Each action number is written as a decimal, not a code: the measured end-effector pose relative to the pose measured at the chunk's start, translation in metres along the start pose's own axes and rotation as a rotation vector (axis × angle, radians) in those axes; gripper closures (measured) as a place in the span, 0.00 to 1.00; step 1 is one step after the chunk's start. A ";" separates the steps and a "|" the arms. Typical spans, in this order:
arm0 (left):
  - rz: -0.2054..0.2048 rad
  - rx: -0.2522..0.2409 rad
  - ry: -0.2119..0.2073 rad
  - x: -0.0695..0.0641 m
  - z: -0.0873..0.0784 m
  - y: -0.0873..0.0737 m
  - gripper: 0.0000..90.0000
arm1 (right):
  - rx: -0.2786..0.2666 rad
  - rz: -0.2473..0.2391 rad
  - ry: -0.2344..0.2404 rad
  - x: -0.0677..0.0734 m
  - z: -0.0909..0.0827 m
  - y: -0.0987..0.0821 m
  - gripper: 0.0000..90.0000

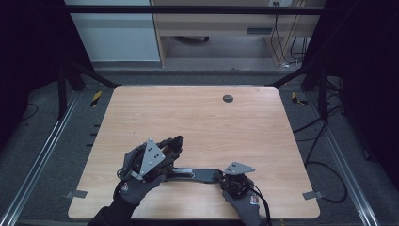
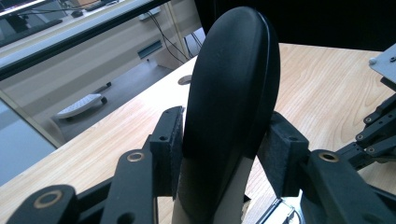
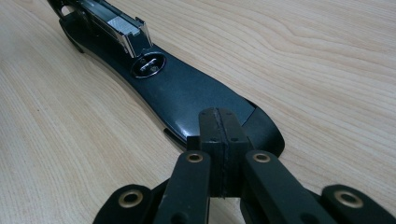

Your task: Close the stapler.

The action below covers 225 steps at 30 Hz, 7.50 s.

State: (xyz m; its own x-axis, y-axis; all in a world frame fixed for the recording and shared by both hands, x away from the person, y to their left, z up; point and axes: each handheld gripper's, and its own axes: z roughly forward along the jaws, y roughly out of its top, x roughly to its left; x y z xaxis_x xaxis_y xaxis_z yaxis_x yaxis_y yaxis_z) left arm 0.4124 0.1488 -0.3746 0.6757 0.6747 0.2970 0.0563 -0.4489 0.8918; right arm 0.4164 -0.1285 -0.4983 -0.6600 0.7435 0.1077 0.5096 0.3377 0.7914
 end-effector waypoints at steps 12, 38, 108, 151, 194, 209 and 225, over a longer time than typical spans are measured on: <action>0.053 0.026 -0.007 -0.014 0.014 0.002 0.57 | -0.002 -0.001 0.000 0.000 0.000 0.000 1.00; 0.157 0.073 0.002 -0.038 0.033 0.002 0.56 | -0.001 -0.005 0.007 0.002 0.001 0.000 1.00; 0.540 0.225 0.037 -0.104 0.077 -0.024 0.55 | -0.040 0.092 -0.105 -0.039 -0.034 -0.010 0.98; 0.222 0.104 -0.207 -0.078 0.049 -0.013 0.38 | -0.082 0.093 -0.129 -0.043 -0.038 -0.008 0.84; -0.039 0.112 0.033 0.020 -0.009 -0.057 0.55 | -0.197 0.045 -0.041 -0.028 -0.067 0.032 1.00; -0.172 0.173 0.144 0.047 -0.025 -0.107 0.54 | -0.190 0.008 0.033 -0.006 -0.061 0.040 1.00; -0.234 0.216 0.189 0.056 -0.034 -0.134 0.54 | -0.153 0.019 0.045 -0.001 -0.051 0.039 1.00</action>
State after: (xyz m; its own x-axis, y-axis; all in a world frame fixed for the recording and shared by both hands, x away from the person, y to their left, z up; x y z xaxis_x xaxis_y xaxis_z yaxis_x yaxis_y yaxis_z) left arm 0.4176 0.2667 -0.4659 0.4794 0.8610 0.1697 0.3609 -0.3697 0.8562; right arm 0.4088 -0.1452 -0.4365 -0.6771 0.7210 0.1473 0.4339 0.2295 0.8713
